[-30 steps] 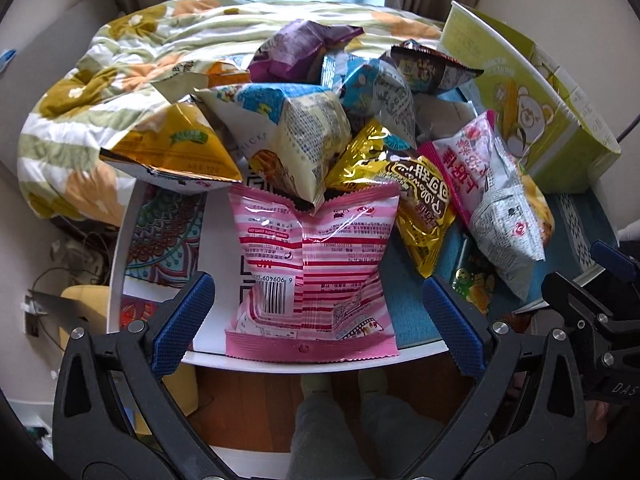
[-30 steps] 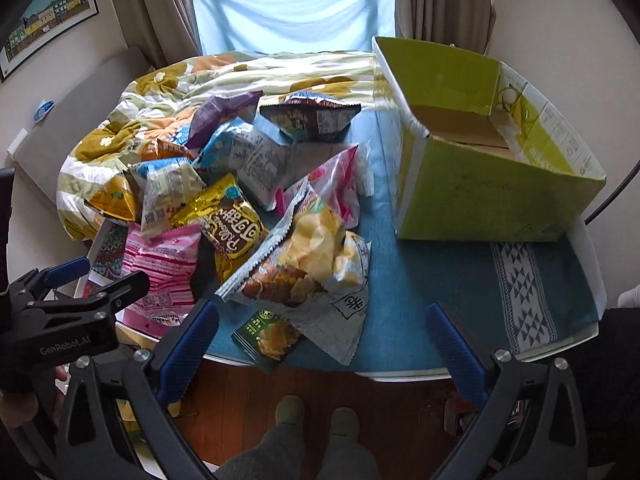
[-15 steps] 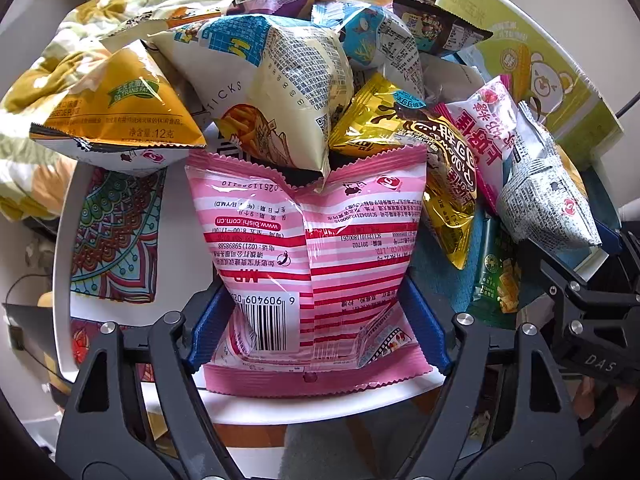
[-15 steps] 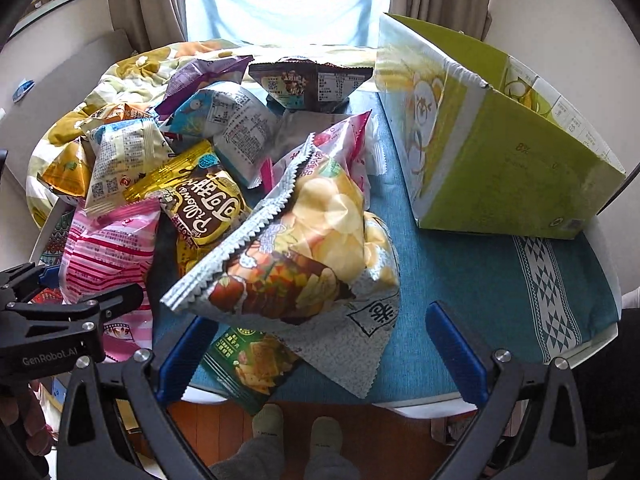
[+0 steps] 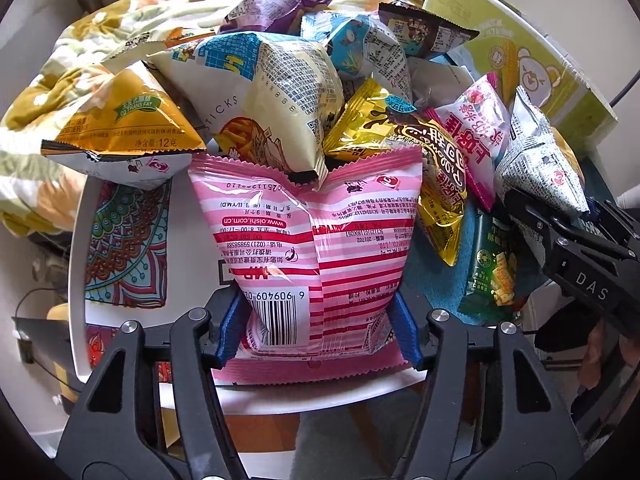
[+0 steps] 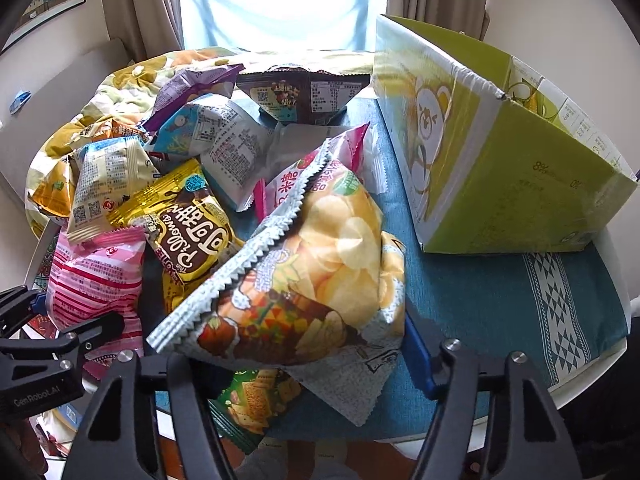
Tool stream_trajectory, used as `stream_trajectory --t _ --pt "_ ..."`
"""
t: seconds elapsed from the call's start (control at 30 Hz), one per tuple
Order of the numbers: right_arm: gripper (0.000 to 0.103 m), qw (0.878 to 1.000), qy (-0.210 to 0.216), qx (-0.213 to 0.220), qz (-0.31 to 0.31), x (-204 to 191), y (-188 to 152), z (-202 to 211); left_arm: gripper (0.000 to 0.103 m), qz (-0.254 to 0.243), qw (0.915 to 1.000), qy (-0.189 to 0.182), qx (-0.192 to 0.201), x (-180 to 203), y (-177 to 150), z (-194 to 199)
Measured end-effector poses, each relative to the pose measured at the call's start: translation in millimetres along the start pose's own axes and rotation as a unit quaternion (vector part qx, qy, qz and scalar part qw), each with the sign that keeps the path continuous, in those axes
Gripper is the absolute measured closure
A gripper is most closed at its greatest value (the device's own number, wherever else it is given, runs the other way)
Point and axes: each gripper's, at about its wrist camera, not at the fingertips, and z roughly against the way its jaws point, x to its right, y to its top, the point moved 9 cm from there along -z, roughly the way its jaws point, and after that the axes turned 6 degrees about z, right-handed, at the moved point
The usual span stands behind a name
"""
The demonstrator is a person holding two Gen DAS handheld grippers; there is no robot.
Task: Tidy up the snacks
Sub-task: 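Carry the pink bag with the left tool while the right tool carries the chip bag toward the box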
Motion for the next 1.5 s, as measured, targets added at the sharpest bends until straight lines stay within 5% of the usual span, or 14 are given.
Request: stream_trajectory --t 0.6,1.07,1.5 --pt "0.044 0.997 0.04 0.059 0.019 12 39 61 0.045 -0.004 0.9967 0.008 0.08 46 38 81" --pt "0.044 0.99 0.09 0.11 0.026 71 100 147 0.045 0.008 0.9886 -0.002 0.15 133 124 152" --pt "0.044 0.994 0.027 0.101 -0.013 183 156 141 0.044 -0.041 0.989 -0.062 0.128 230 242 110"
